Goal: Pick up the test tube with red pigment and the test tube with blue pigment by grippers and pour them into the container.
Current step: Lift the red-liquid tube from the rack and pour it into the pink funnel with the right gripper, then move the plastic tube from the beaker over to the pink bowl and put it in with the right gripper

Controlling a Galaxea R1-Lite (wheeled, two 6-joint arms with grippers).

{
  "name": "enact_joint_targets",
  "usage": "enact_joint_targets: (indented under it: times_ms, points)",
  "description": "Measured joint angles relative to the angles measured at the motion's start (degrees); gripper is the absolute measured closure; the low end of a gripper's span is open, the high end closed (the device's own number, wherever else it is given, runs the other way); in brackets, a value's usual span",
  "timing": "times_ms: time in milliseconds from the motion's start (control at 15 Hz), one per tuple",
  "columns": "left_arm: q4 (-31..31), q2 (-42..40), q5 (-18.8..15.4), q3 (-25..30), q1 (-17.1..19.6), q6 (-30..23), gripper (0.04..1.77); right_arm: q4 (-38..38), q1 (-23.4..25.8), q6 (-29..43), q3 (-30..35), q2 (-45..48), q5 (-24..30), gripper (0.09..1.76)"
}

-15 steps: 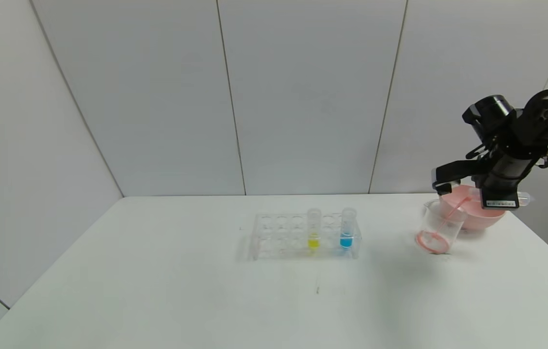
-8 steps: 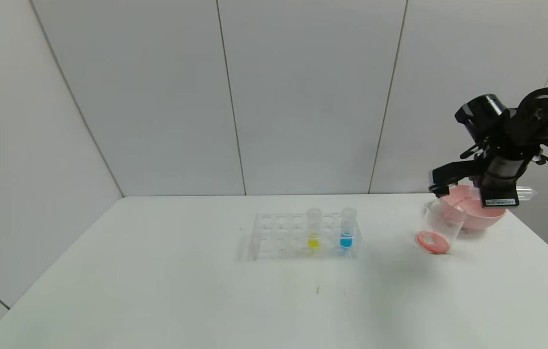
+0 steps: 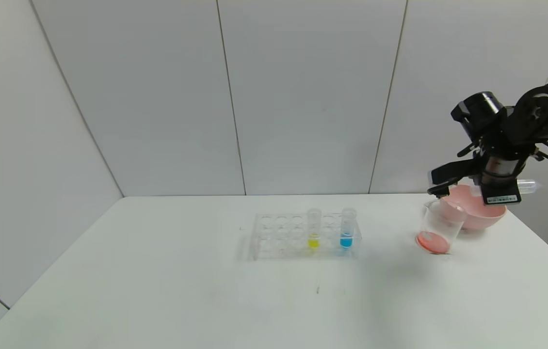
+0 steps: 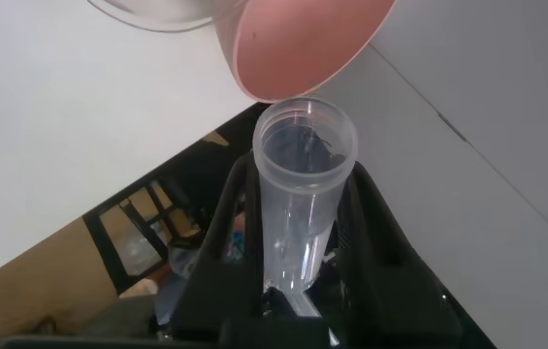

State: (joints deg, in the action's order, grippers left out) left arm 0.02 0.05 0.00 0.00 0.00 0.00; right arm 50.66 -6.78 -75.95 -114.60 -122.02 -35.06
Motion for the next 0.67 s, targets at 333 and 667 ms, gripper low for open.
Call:
enact_joint_targets:
  times_ms: [333,667]
  points:
    - [0.0,0.0,0.0,0.0,0.0,0.0,0.05,-0.4,-0.9,0.2,0.0,0.2,-0.8,1.34]
    - [0.0,0.0,0.0,0.0,0.0,0.0,0.05,-1.4,2.4,6.2,0.0,2.1,18.0,1.34]
